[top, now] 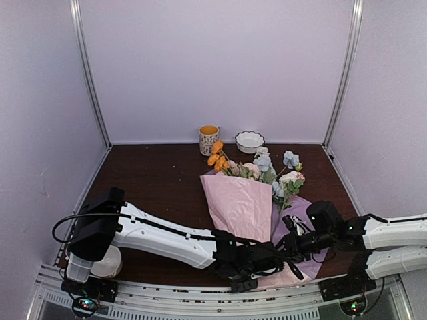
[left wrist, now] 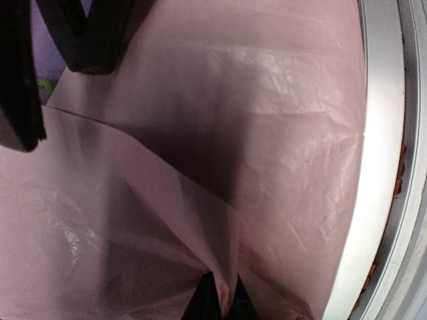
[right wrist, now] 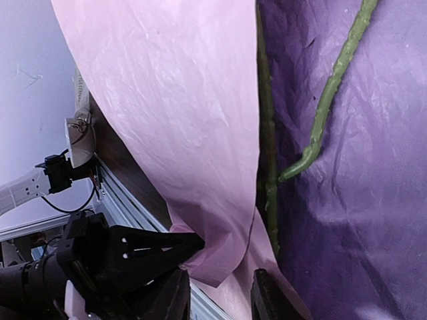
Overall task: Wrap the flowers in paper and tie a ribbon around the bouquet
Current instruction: Fold the one-fourth-folded wrapping paper at the center of the board.
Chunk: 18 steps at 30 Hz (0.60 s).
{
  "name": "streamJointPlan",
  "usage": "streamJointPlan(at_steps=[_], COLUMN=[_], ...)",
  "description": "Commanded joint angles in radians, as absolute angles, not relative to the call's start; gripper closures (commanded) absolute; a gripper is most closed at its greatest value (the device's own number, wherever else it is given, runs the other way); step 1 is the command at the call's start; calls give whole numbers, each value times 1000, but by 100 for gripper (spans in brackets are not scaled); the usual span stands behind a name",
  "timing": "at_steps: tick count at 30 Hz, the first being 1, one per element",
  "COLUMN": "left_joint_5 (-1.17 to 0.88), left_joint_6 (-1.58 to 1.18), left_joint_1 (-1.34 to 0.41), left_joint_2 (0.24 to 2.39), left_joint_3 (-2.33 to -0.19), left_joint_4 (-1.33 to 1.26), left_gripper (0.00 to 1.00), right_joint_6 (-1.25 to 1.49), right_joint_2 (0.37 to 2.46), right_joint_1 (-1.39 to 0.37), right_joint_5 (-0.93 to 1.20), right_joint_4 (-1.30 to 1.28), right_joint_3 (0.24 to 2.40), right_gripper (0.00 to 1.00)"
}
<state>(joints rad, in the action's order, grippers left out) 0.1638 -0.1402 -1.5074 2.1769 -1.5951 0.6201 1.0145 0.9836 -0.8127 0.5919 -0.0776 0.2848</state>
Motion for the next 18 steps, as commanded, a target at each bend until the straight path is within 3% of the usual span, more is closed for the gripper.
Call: streamJointPlan(at_steps=[1, 18], left_joint_5=[153, 182], left_joint_6=[-148, -154], left_joint_1=[-1516, -1515], left_joint_2=[2181, 2177], left_joint_3=[-1583, -1587], left_joint_4=[597, 572], left_gripper=[91, 90], right_joint_6=[1051, 1062], right_joint_2=[1012, 1166], right_joint_1=[-824, -861], right_joint_5=[618, 662], right_joint_4=[-20, 84], right_joint_3=[274, 289], right_gripper=[66, 62])
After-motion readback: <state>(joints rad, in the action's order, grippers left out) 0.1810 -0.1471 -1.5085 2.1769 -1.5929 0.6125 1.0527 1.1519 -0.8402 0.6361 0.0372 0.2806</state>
